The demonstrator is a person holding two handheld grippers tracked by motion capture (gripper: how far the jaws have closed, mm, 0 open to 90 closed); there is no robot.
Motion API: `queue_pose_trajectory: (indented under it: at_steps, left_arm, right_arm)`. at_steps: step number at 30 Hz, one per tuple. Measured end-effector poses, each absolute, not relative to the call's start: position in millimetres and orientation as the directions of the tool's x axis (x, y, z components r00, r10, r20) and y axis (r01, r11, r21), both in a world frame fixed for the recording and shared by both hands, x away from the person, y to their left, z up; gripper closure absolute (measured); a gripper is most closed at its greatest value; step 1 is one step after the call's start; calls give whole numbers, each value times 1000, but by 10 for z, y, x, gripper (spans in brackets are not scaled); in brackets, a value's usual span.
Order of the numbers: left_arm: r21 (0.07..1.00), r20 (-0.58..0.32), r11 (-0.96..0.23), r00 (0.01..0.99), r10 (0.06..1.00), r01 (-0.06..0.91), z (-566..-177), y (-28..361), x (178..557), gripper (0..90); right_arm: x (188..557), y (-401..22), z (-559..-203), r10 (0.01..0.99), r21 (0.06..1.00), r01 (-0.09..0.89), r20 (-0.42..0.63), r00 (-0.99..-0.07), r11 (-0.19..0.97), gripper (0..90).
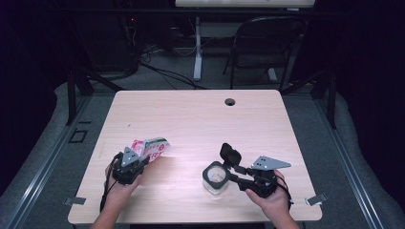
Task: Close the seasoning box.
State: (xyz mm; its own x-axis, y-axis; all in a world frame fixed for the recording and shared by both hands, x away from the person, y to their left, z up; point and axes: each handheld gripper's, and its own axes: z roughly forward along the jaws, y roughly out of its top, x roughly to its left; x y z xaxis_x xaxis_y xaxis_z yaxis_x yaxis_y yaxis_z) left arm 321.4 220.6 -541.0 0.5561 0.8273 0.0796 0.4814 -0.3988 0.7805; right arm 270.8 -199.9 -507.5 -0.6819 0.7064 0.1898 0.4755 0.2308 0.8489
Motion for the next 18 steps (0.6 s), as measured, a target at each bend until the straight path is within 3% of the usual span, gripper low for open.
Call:
queue_pose_trajectory:
  at_steps: [18]
  left_arm:
    - [809, 129, -395, 524, 842, 435, -5107, 2297, 3243, 900]
  right_arm:
    - [2716, -2018, -5082, 709, 852, 474, 193, -679, 222, 606]
